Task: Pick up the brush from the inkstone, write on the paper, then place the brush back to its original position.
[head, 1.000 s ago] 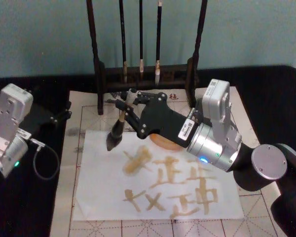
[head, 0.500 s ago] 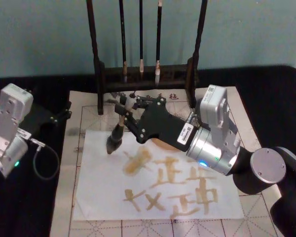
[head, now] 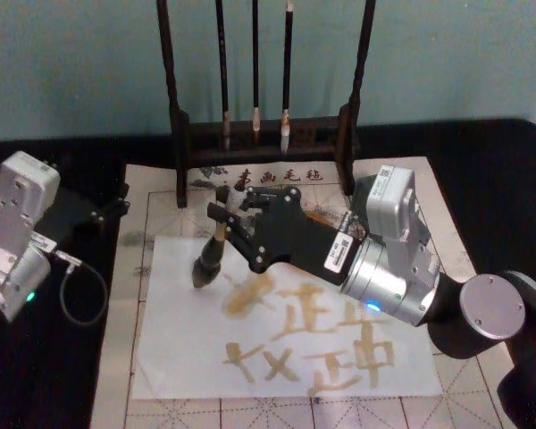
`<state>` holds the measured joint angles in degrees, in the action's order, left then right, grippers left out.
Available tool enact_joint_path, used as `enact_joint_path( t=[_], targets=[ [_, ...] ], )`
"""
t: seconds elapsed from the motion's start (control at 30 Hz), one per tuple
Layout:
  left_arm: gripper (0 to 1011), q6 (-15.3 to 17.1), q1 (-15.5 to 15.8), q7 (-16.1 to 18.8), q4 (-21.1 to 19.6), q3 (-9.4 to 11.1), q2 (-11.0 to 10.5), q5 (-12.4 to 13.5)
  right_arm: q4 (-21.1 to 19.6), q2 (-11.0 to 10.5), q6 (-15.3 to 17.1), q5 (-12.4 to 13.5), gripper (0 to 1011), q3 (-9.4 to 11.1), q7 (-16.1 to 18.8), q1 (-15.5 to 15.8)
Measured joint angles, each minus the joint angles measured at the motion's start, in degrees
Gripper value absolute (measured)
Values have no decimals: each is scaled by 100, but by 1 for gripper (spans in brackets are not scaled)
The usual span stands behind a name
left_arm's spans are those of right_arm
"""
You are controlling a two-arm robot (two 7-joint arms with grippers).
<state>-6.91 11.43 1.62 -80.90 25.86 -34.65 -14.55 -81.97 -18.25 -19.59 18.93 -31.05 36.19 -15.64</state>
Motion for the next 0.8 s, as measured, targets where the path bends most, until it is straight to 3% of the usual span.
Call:
enact_joint_path(
  t=[0.8],
  targets=[
    [1001,0,0,0,0,0,0,0,-606,-432,156,288,189,-112,302,315]
  ],
)
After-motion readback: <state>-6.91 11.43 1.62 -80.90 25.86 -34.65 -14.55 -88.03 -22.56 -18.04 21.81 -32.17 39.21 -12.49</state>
